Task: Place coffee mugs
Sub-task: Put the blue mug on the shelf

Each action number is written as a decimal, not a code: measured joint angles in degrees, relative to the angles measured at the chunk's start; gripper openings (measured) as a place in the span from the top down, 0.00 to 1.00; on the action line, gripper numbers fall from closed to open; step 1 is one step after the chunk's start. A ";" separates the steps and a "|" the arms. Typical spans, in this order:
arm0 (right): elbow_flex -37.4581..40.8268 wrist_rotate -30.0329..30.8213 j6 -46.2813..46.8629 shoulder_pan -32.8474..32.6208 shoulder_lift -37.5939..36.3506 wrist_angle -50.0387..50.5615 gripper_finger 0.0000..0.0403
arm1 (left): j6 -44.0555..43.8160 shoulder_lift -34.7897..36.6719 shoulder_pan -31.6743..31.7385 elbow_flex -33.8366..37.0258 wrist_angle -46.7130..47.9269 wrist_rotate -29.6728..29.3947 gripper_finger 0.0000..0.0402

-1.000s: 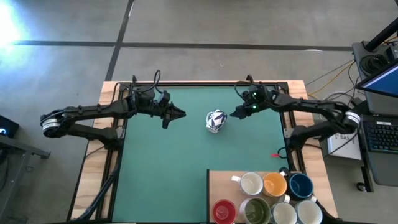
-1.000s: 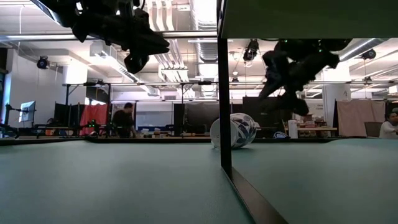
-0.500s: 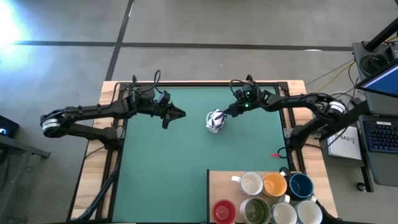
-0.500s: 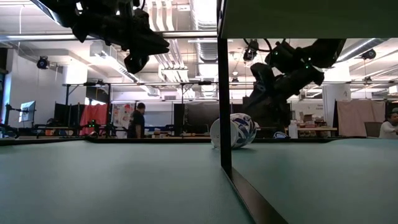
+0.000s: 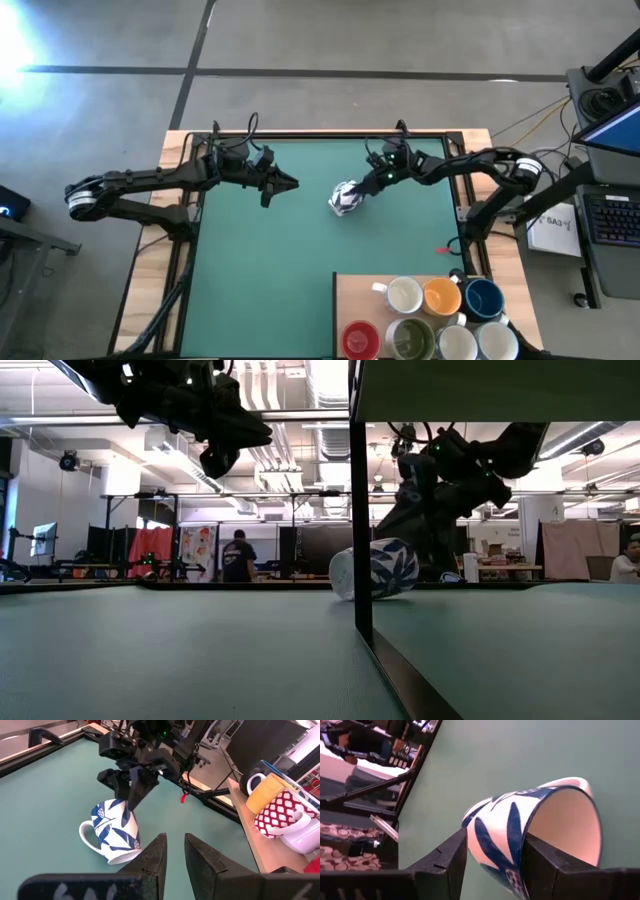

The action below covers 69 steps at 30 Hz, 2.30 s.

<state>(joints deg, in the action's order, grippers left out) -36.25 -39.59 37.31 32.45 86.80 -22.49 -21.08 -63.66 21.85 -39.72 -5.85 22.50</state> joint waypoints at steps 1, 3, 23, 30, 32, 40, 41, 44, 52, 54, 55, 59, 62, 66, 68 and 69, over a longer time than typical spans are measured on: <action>0.00 0.03 -0.01 -0.41 0.00 -0.11 0.64 | 0.00 0.00 0.00 0.00 -0.02 0.00 0.88; 0.00 0.16 -0.23 -1.26 0.00 -0.08 0.65 | 0.01 0.00 0.00 0.00 0.00 0.02 0.88; -5.42 6.09 3.36 -5.16 -5.52 15.54 0.96 | 0.59 0.00 0.00 0.00 0.46 0.02 0.88; -20.04 17.28 -7.76 -7.94 -5.83 49.24 0.96 | 0.65 0.00 0.00 0.00 0.58 0.02 0.88; -23.28 19.52 -8.67 -8.45 -5.47 54.37 0.96 | 0.90 0.00 0.00 -0.01 0.93 0.02 0.88; -34.69 29.97 -12.27 -10.90 -5.26 71.94 0.97 | 1.55 0.00 0.00 -0.02 0.93 0.02 0.88; -35.44 31.09 -12.78 -11.11 -5.10 73.11 0.97 | 1.54 0.00 0.00 -0.02 0.94 0.02 0.88; -36.28 34.08 -13.35 -11.76 -4.18 77.49 0.97 | 1.53 0.00 0.00 -0.02 0.94 0.02 0.88; -34.91 35.27 -13.41 -12.69 1.39 81.03 0.97 | 0.49 0.00 0.01 -0.02 1.33 0.02 0.88; -35.23 35.50 -13.53 -13.34 2.96 80.78 0.97 | 0.13 0.00 0.00 -0.02 1.33 0.02 0.88; -35.45 35.68 -13.69 -13.67 3.41 80.91 0.97 | 0.00 0.00 0.00 -0.02 1.32 0.02 0.88; -36.55 35.82 -14.18 -14.96 5.46 81.04 0.95 | -0.42 0.00 0.00 -0.02 1.62 0.02 0.88; -37.49 35.35 -14.80 -15.78 6.09 80.68 0.89 | -0.44 0.00 0.00 -0.02 2.56 0.02 0.88; -38.83 34.93 -15.05 -16.31 4.47 80.53 0.80 | -0.44 0.00 0.00 -0.02 2.95 0.02 0.88; -39.56 35.01 -15.05 -16.25 3.52 80.46 0.76 | -0.44 0.00 0.00 -0.02 2.94 0.02 0.88; -39.84 35.05 -15.01 -16.20 3.15 80.58 0.74 | -0.44 0.00 0.00 -0.02 2.93 0.02 0.88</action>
<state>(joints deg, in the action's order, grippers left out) -76.09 -4.54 22.30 16.25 89.95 58.09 -21.52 -63.66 21.85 -39.75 -2.92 22.52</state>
